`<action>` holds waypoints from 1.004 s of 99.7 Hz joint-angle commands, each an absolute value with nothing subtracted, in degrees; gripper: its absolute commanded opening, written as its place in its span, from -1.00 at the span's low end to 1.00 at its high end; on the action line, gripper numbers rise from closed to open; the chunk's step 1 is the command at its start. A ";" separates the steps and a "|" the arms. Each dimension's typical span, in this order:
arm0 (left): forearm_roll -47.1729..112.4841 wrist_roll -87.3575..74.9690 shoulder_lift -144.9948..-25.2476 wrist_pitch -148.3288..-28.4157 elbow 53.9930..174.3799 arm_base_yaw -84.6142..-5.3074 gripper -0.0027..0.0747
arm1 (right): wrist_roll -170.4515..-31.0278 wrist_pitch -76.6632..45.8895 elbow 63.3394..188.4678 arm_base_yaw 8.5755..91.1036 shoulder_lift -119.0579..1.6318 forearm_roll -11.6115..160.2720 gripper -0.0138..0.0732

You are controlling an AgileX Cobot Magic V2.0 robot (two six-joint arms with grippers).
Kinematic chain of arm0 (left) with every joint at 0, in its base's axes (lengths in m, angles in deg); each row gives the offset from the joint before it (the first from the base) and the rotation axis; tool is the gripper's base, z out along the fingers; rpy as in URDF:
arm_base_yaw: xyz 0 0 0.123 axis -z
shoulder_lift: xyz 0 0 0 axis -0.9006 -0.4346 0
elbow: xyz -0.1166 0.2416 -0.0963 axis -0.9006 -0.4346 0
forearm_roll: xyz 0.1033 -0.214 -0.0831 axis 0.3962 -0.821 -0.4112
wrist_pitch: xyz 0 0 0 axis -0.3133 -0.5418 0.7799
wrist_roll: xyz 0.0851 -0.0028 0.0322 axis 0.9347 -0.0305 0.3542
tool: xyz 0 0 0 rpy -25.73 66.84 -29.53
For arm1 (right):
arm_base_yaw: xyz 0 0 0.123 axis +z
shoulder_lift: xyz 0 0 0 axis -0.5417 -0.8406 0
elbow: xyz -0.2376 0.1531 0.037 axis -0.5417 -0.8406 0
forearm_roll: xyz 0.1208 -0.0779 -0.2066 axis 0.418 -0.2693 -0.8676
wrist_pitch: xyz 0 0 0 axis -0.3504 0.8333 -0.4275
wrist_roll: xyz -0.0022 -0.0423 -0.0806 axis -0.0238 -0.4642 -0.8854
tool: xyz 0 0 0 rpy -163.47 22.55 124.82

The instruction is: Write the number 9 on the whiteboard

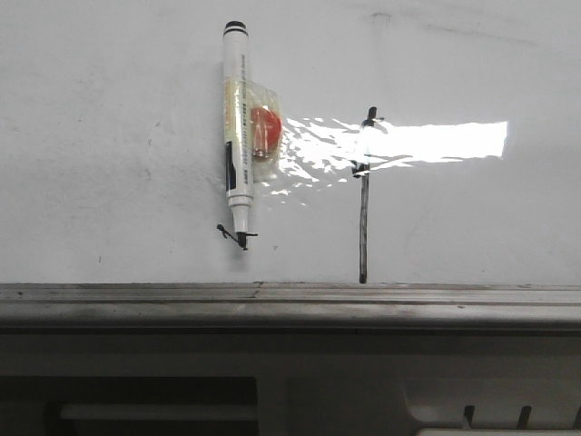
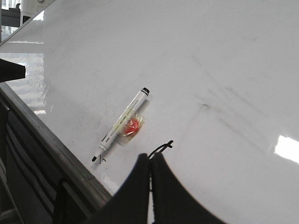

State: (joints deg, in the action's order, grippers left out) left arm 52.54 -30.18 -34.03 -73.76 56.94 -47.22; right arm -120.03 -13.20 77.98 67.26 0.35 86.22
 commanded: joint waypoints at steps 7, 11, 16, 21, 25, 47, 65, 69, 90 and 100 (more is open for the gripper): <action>53.83 -40.44 -32.82 -77.06 55.20 -51.33 -0.98 | -119.96 -17.40 79.39 66.90 0.97 86.77 -0.79; 53.86 -45.03 -32.17 -79.87 55.20 -52.80 -0.98 | -119.96 -17.40 79.39 66.90 0.97 86.77 -0.79; 53.86 -50.43 -30.93 -83.01 55.20 -54.39 -0.98 | -119.96 -17.40 79.39 66.90 0.97 86.77 -0.79; 54.92 -52.05 -29.88 -85.25 55.20 -55.89 -0.98 | -119.96 -17.40 79.39 66.90 0.97 86.77 -0.79; 56.72 -52.05 -29.18 -86.06 55.20 -57.08 -0.98 | -119.96 -17.40 79.39 66.90 0.97 86.77 -0.79; 58.83 -52.05 -25.50 -86.07 55.20 -61.33 -0.98 | -119.96 -17.40 79.39 66.90 0.97 86.77 -0.79; 58.83 -52.05 -25.63 -87.19 55.20 -62.05 -0.98 | -119.96 -17.28 79.39 66.90 0.97 86.77 -0.79; 58.83 -52.05 -25.63 -87.09 55.20 -62.05 -0.98 | -119.96 -17.28 79.39 66.90 0.97 86.77 -0.79; 58.83 -52.05 -25.63 -87.09 55.20 -62.05 -0.98 | -119.96 -17.28 79.39 66.90 0.97 86.77 -0.79; 58.83 -52.05 -25.63 -87.09 55.20 -62.05 -0.98 | -119.96 -17.28 79.39 66.90 0.97 86.77 -0.79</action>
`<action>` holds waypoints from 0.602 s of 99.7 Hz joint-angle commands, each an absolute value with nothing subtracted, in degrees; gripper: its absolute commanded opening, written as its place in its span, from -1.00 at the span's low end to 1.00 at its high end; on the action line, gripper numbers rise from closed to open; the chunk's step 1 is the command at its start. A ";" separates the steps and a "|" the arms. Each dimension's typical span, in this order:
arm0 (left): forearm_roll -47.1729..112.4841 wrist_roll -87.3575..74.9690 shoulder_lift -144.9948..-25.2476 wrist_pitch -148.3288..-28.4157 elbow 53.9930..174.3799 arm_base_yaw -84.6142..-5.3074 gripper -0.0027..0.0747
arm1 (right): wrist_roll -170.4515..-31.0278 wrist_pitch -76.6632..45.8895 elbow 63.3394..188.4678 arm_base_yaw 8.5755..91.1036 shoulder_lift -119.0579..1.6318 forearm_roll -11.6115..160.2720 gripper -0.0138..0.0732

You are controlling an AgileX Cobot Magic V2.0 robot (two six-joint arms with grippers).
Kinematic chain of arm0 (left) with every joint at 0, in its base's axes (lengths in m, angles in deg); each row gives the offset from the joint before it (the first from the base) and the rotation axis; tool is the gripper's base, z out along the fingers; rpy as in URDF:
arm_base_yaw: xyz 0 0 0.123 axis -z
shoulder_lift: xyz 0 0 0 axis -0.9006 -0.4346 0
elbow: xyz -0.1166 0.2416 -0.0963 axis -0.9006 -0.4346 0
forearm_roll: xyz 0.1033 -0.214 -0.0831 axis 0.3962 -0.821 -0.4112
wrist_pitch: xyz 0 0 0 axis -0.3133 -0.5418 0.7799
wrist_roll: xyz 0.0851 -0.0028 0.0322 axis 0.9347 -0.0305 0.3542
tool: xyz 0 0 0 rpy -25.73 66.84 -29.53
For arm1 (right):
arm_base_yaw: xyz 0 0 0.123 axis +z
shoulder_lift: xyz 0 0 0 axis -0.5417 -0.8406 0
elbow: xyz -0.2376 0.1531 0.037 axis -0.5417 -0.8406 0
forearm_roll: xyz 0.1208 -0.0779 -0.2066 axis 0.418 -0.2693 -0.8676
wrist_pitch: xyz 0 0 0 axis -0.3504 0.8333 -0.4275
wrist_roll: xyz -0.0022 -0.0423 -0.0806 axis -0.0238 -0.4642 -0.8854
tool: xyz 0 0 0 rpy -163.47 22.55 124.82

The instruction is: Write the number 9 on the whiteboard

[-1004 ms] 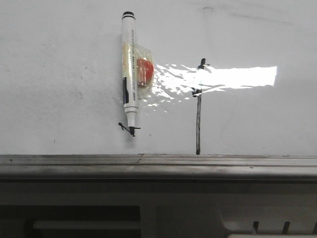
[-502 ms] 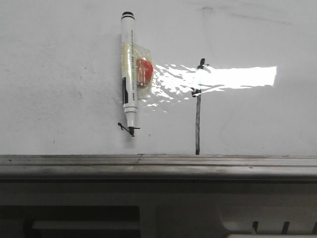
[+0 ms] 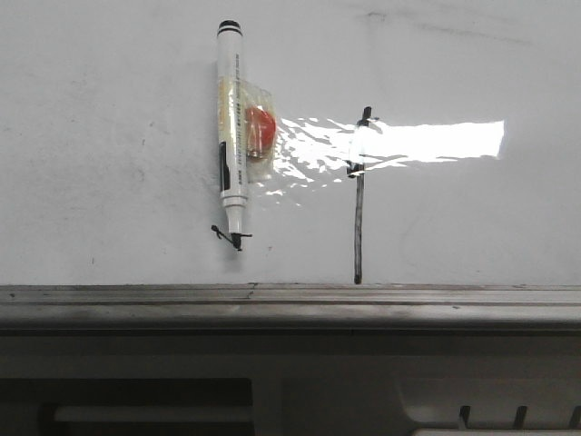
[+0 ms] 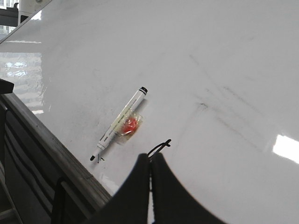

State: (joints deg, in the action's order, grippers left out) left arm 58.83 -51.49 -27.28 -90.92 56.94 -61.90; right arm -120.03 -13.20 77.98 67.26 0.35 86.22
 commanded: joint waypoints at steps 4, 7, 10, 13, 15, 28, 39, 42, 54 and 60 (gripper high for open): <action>58.83 -52.05 -25.63 -87.09 55.20 -62.05 -0.98 | -119.96 -17.28 79.39 66.90 0.97 86.77 -0.79; 58.83 -52.05 -25.63 -87.09 55.20 -62.05 -0.98 | -119.96 -17.41 79.28 66.90 0.97 86.77 -0.79; 58.83 -52.05 -25.63 -87.09 55.20 -62.05 -0.98 | -119.96 -17.41 79.03 66.90 0.97 86.77 -0.79; 58.83 -52.05 -25.63 -87.09 55.20 -62.05 -0.98 | -119.96 -16.80 78.71 66.78 0.97 86.66 -0.79; 58.83 -52.05 -25.63 -87.09 55.20 -62.05 -0.98 | -119.96 -16.77 78.35 66.64 0.97 86.08 -0.79; 58.83 -52.05 -25.63 -87.09 55.20 -62.05 -0.98 | -119.05 -19.37 75.46 62.84 0.97 83.83 -0.79; 58.83 -51.95 -25.63 -87.09 55.20 -62.05 -0.98 | -101.81 -21.93 70.96 56.71 0.97 71.25 -0.79; 58.83 -51.95 -25.63 -87.09 55.20 -62.05 -0.98 | -95.37 -22.34 69.64 54.22 0.97 65.77 -0.79; 58.83 -51.95 -25.63 -87.09 55.20 -62.05 -0.98 | -74.15 -24.84 64.42 45.24 0.97 53.94 -0.79; 58.83 -51.95 -25.63 -87.09 55.20 -62.05 -0.98 | -70.02 -22.89 63.32 41.05 0.97 53.64 -0.79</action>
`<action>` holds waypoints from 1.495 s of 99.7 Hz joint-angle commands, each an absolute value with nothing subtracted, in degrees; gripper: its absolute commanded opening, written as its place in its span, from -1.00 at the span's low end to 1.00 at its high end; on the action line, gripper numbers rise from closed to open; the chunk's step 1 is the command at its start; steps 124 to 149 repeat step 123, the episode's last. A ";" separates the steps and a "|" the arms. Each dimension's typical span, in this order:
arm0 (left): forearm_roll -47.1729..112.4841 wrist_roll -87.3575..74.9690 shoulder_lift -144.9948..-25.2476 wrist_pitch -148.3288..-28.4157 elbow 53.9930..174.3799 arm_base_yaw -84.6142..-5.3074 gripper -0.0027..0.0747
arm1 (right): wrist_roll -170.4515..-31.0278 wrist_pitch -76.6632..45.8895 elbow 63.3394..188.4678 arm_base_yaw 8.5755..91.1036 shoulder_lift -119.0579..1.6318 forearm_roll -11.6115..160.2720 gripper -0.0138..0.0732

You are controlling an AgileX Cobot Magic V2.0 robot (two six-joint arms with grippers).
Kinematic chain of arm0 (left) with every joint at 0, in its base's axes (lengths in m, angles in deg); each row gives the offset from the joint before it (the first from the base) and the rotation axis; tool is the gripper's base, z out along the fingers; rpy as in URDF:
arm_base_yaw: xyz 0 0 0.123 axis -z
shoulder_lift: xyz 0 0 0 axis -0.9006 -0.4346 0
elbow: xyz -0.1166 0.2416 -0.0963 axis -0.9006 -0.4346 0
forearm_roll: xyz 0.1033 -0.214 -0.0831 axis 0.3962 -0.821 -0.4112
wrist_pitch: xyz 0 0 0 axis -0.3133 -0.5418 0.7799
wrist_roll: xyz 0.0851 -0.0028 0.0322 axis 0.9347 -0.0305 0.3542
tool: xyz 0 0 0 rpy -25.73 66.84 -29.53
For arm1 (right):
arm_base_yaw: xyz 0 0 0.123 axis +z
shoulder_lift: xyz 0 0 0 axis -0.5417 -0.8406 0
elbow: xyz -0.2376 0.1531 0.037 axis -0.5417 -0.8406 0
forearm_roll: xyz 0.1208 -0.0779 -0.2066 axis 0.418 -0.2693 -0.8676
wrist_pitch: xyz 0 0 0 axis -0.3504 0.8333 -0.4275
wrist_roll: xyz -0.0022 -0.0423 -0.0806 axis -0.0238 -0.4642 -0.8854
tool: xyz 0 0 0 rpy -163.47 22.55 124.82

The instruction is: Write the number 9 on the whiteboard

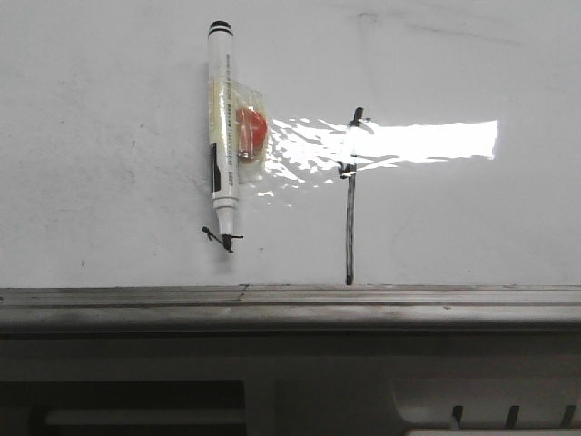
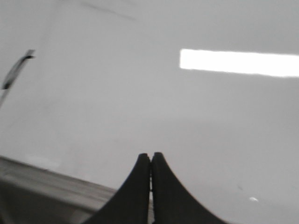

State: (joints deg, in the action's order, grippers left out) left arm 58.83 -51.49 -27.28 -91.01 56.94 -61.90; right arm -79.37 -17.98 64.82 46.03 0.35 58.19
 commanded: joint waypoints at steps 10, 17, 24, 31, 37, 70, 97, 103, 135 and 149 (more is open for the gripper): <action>58.83 -51.95 -25.63 -87.09 55.20 -62.05 -0.98 | -69.63 -18.20 63.43 34.40 0.97 52.35 -0.79; 58.83 -51.95 -25.63 -87.09 55.20 -62.05 -0.98 | -69.63 -14.41 63.43 31.74 0.97 51.80 -0.79; 58.83 -51.95 -25.63 -87.09 55.20 -62.05 -0.98 | -69.63 -10.45 63.32 31.02 0.97 51.80 -0.79; 58.83 -51.95 -25.63 -87.09 55.20 -62.05 -0.98 | -69.63 -10.64 63.32 31.02 1.27 51.80 -0.79; 58.83 -51.95 -25.63 -87.09 55.20 -62.05 -0.98 | -69.63 -10.78 63.32 31.02 1.40 51.80 -0.79; 58.83 -51.95 -25.63 -87.09 55.20 -62.05 -0.98 | -69.63 -10.78 63.32 31.02 1.40 51.80 -0.79; 58.83 -51.95 -25.63 -87.09 55.20 -62.05 -0.98 | -69.63 -10.78 63.32 31.02 1.40 51.80 -0.79; 58.83 -51.95 -25.63 -87.09 55.20 -62.05 -0.98 | -69.63 -10.78 63.32 31.02 1.40 51.80 -0.79; 58.83 -51.95 -25.63 -87.09 55.20 -62.05 -0.98 | -69.63 -10.78 63.32 31.02 1.40 51.80 -0.79; 58.83 -51.95 -25.63 -87.09 55.20 -62.05 -0.98 | -69.63 -10.78 63.32 31.02 1.40 51.80 -0.79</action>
